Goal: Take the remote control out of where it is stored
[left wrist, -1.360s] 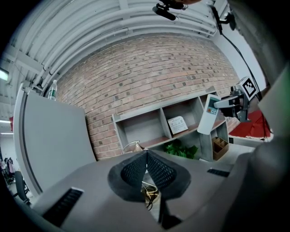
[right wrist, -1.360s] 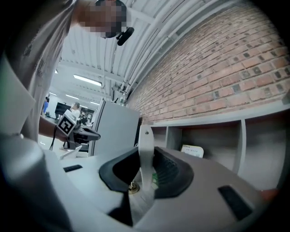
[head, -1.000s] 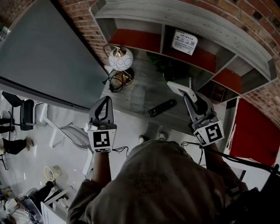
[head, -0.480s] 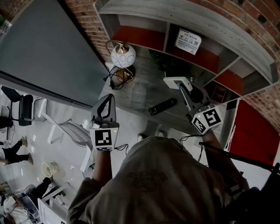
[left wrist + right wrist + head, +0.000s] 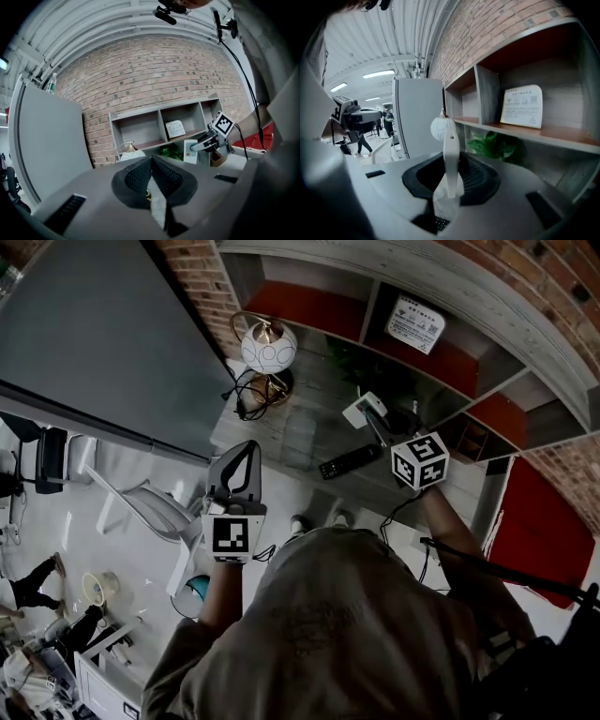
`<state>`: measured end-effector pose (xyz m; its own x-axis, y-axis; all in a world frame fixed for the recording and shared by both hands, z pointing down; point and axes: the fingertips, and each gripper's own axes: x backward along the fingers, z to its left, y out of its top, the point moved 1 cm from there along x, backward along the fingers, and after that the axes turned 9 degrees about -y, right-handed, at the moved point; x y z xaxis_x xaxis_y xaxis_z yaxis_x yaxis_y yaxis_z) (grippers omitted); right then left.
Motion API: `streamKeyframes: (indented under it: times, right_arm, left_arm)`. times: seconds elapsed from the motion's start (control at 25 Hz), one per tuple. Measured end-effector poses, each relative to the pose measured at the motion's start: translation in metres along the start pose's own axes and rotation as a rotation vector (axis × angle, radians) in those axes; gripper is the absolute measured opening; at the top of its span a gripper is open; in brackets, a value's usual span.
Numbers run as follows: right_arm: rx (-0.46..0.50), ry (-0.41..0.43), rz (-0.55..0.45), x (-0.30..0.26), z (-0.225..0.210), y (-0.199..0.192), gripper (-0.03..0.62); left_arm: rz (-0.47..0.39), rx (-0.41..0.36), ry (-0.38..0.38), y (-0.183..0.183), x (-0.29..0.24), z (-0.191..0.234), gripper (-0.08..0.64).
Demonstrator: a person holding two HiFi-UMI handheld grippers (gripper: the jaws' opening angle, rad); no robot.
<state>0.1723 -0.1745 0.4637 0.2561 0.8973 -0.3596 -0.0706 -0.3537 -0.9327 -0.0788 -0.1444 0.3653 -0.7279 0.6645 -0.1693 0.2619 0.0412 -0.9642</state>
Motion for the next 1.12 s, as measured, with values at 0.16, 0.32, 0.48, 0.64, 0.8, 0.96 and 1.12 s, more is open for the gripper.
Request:
streamKeyframes:
  times: [0.16, 0.32, 0.48, 0.64, 0.8, 0.96, 1.12]
  right_arm:
    - [0.02, 0.007, 0.109, -0.028, 0.001, -0.043, 0.092]
    - [0.013, 0.027, 0.215, -0.049, 0.007, -0.088, 0.092]
    - [0.012, 0.051, 0.3, -0.065, 0.017, -0.124, 0.092]
    - [0.01, 0.069, 0.36, -0.076, 0.026, -0.149, 0.092]
    - [-0.011, 0.074, 0.39, -0.083, 0.03, -0.163, 0.092]
    - [-0.036, 0.064, 0.407, -0.086, 0.033, -0.171, 0.092]
    - [-0.066, 0.057, 0.405, -0.088, 0.035, -0.175, 0.092]
  left_arm:
    - [0.012, 0.012, -0.009, -0.006, -0.002, -0.003, 0.011]
    - [0.031, 0.022, -0.014, -0.013, -0.005, -0.005, 0.011]
    - [0.046, 0.028, -0.016, -0.018, -0.008, -0.002, 0.011]
    - [0.069, 0.031, -0.015, -0.024, -0.009, 0.001, 0.011]
    - [0.085, 0.034, -0.016, -0.029, -0.009, 0.004, 0.011]
    - [0.101, 0.036, -0.021, -0.033, -0.009, 0.005, 0.011]
    - [0.105, 0.041, -0.012, -0.035, -0.007, 0.011, 0.011]
